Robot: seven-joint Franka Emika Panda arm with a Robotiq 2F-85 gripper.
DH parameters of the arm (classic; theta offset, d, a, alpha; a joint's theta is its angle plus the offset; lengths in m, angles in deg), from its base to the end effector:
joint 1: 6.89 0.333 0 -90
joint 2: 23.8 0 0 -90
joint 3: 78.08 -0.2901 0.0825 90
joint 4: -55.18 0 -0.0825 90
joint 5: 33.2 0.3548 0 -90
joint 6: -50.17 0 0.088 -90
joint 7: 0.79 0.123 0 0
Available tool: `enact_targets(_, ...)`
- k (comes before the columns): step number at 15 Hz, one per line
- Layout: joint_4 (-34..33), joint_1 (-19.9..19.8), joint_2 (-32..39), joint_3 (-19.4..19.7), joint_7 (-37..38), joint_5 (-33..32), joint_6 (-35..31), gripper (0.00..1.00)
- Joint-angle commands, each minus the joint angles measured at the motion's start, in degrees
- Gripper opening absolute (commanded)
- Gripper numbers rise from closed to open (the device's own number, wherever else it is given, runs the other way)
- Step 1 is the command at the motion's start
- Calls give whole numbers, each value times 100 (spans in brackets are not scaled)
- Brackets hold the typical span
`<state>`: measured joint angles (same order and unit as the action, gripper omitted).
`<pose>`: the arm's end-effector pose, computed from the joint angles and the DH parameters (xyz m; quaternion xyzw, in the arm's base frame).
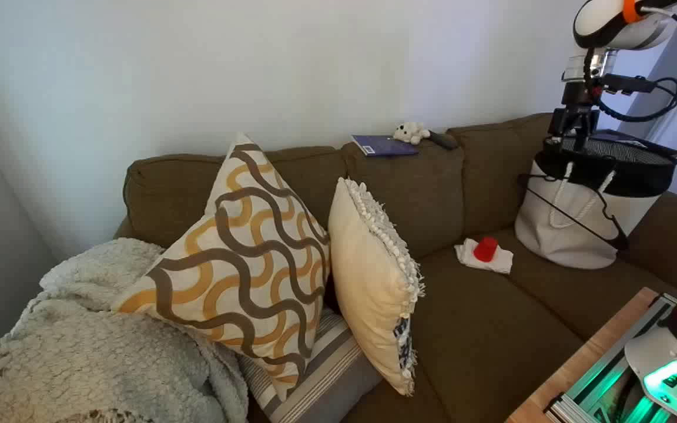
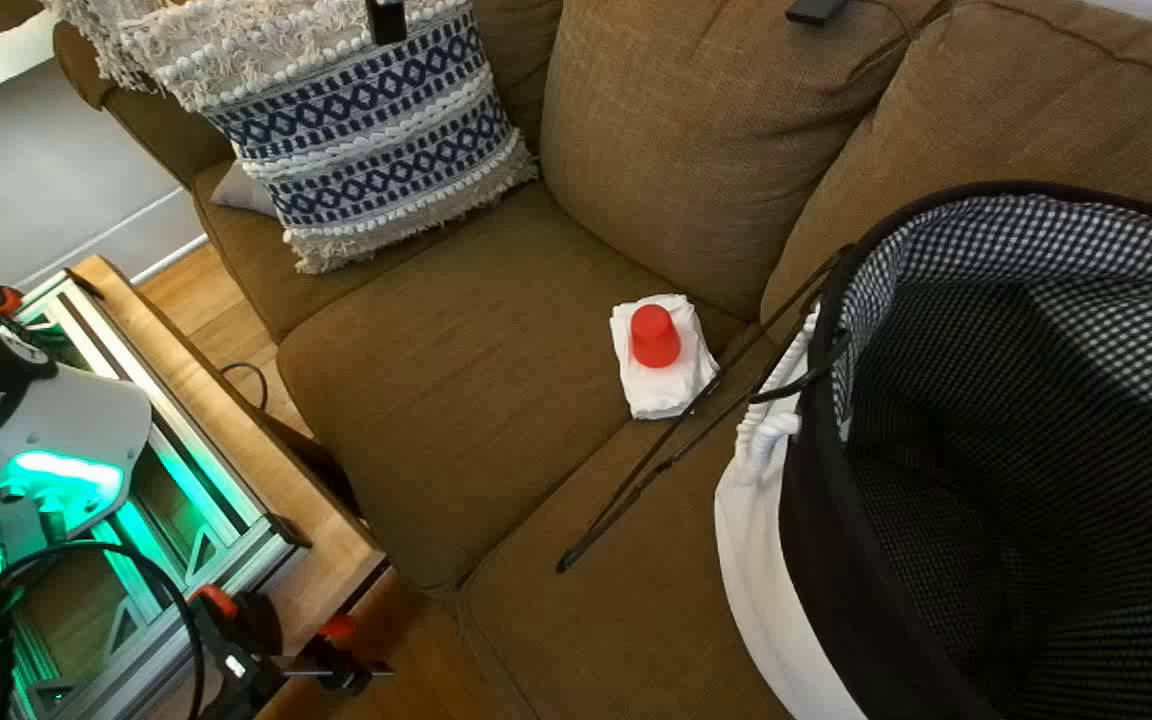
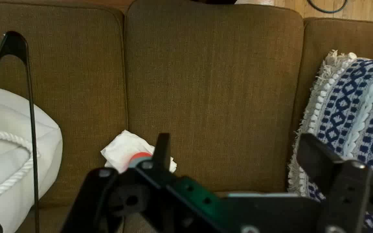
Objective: Pick up the remote and place it on the couch in between the throw pillow and the red cup
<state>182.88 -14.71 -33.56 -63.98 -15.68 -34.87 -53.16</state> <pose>0.4055 -0.1675 0.3960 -0.9902 0.0513 0.1208 0.0472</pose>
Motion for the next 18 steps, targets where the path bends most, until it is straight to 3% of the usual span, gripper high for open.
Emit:
enact_targets(1, -8, -80, 6, -73, -11, 12, 8, 100)
enact_targets(2, -8, -82, 6, -72, -11, 12, 8, 100)
enact_targets(5, 7, -166, -127, -62, 308, -7, -994, 100)
enact_targets(11, -1721, -444, 1190, 30, 284, -974, -2549, 100)
enact_targets(12, -2046, -476, 1500, 44, 300, -990, -2677, 100)
enact_targets(15, -2753, -539, 2154, -105, -472, 128, -2274, 100)
enact_targets(16, -2228, -511, 1656, -67, -17, -429, -2523, 100)
enact_targets(18, -2412, -517, 1913, -115, -63, -365, -2531, 100)
